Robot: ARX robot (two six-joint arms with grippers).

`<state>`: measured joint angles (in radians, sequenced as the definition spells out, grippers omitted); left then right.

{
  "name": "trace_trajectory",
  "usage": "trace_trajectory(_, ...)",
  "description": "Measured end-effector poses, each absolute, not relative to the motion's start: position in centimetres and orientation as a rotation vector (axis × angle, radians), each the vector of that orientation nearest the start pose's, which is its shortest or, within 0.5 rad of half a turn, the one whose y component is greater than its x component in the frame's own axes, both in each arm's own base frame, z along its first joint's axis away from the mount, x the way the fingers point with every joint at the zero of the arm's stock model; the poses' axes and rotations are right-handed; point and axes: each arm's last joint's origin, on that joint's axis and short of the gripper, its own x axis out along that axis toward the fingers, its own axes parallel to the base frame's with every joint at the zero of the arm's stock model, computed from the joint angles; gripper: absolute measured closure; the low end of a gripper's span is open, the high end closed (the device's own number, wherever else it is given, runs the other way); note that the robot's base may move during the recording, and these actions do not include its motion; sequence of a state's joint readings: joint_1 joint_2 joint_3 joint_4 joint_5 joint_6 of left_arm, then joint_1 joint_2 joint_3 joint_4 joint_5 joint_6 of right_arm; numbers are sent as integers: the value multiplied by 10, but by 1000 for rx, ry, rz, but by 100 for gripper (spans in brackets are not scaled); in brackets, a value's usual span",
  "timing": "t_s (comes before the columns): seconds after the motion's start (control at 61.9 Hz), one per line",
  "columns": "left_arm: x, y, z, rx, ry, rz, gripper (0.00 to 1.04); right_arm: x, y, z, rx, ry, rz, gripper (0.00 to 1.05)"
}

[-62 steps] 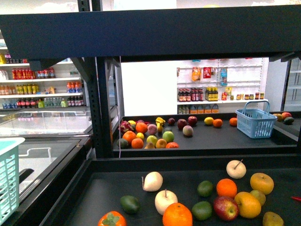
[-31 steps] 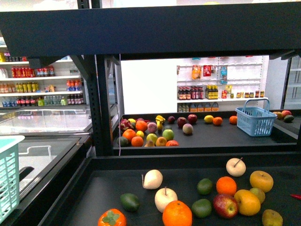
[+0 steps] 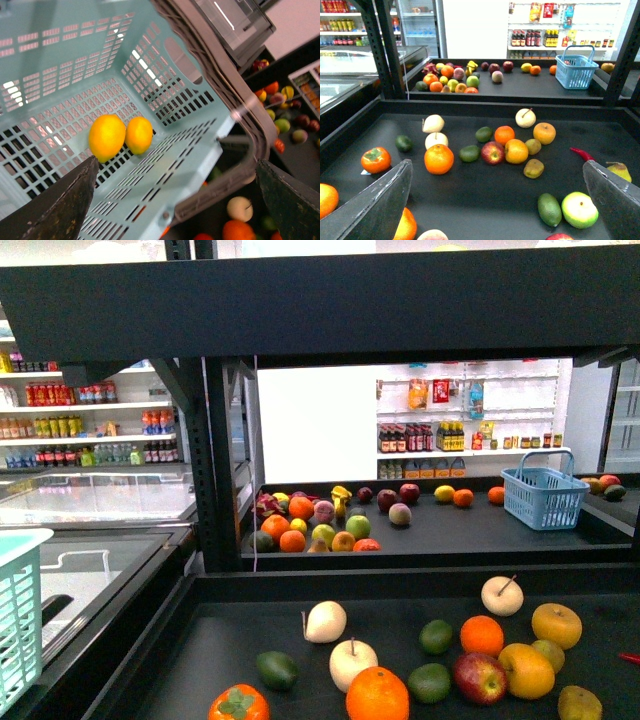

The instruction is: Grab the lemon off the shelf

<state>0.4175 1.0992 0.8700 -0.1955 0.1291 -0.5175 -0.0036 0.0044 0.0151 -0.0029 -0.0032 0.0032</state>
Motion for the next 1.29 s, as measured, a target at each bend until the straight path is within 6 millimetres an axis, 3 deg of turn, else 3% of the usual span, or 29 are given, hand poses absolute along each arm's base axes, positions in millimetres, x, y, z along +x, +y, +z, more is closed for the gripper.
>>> trace_trajectory(0.113,193,54,305,-444,321,332,8,97,0,168,3,-8,0,2)
trace_trajectory(0.307,156,5,307,-252,212,272,10,97,0,168,3,-8,0,2)
trace_trajectory(0.388,141,0,288,-139,21,25,28,97,0,168,3,-8,-2,2)
trace_trajectory(0.469,131,-1,258,-62,-34,-8,44,97,0,168,4,-7,-3,2)
trace_trajectory(0.582,126,-1,217,-28,15,-4,67,97,0,168,3,-7,-1,2)
trace_trajectory(0.76,120,-1,203,-16,1,-5,102,97,0,168,3,-8,-1,2)
trace_trajectory(1.293,106,0,178,-11,4,-4,102,97,0,168,3,-7,-1,2)
